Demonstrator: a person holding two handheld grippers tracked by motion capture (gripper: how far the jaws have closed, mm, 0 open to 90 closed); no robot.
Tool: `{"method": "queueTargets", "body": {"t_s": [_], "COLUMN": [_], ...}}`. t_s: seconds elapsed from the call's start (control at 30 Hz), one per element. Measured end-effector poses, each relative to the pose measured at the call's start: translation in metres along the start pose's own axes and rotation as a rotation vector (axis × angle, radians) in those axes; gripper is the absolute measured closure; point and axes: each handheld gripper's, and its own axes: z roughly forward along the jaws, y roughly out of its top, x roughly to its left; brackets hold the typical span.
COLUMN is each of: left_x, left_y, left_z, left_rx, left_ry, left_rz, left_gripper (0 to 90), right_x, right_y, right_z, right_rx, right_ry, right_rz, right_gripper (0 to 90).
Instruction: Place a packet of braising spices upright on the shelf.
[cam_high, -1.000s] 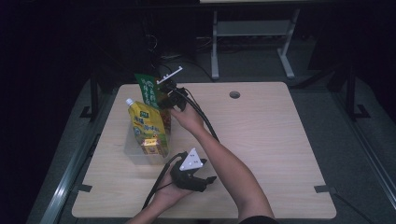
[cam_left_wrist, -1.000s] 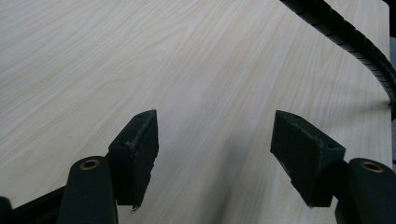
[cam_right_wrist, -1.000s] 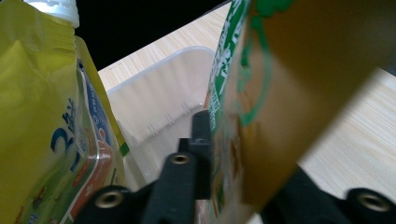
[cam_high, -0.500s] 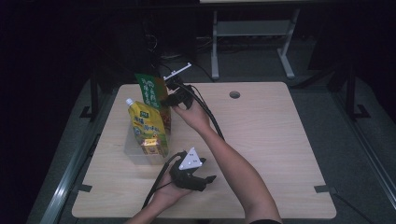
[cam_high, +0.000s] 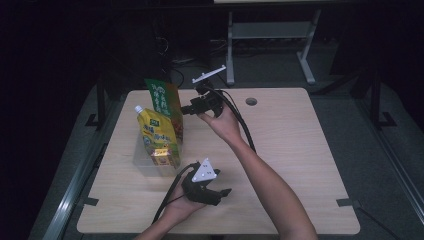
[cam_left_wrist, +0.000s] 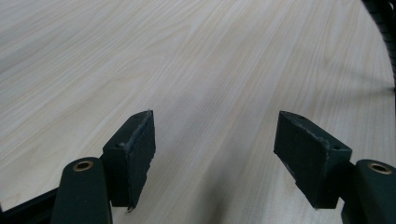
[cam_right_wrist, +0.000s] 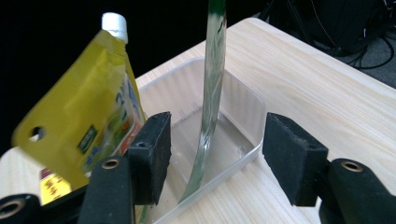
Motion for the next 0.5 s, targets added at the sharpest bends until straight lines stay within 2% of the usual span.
{"method": "queueTargets", "body": {"t_s": [0.3, 0.33, 0.5], "left_x": [0.002, 0.002, 0.003], "left_y": [0.0, 0.0, 0.0], "left_z": [-0.001, 0.0, 0.0], "left_rx": [0.004, -0.005, 0.007], "left_ry": [0.005, 0.004, 0.003], "left_rz": [0.002, -0.008, 0.011], "left_gripper": [28.1, 28.1, 27.9], "right_x": [-0.01, -0.011, -0.016], "right_y": [-0.014, -0.017, -0.031], "right_z": [-0.03, -0.033, -0.05], "right_rx": [-0.017, -0.019, -0.015], "right_ry": [-0.017, -0.019, -0.04], "right_rz": [0.013, 0.015, 0.032], "right_gripper": [39.5, 39.4, 39.4]}}
